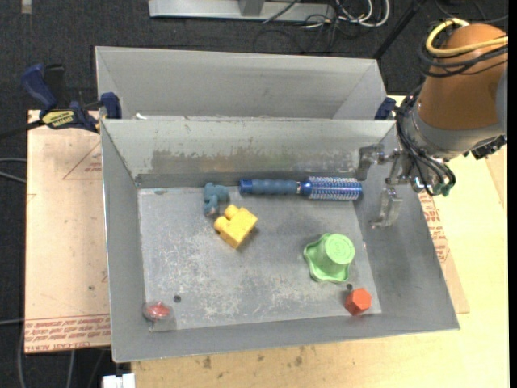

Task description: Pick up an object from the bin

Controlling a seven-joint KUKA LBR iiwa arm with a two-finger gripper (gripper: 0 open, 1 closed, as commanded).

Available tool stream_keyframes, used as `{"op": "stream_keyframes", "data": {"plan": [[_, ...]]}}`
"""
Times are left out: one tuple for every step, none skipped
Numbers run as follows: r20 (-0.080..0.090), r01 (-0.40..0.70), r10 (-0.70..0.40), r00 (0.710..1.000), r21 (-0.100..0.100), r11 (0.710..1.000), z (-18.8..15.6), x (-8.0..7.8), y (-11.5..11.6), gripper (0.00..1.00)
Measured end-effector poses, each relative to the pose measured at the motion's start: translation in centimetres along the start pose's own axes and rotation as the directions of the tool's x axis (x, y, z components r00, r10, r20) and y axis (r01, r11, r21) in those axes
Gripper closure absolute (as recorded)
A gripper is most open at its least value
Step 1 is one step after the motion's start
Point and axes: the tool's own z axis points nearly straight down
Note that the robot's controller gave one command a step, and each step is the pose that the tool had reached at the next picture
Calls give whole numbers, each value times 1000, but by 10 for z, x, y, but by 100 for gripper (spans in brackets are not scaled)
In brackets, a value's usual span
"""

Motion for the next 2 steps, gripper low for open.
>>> {"op": "stream_keyframes", "data": {"plan": [[6, 319, -319, 948, 0, 948, 118, -58, 40, 0], [16, 246, -246, 969, 2, 969, 143, -62, 53, 0]]}}
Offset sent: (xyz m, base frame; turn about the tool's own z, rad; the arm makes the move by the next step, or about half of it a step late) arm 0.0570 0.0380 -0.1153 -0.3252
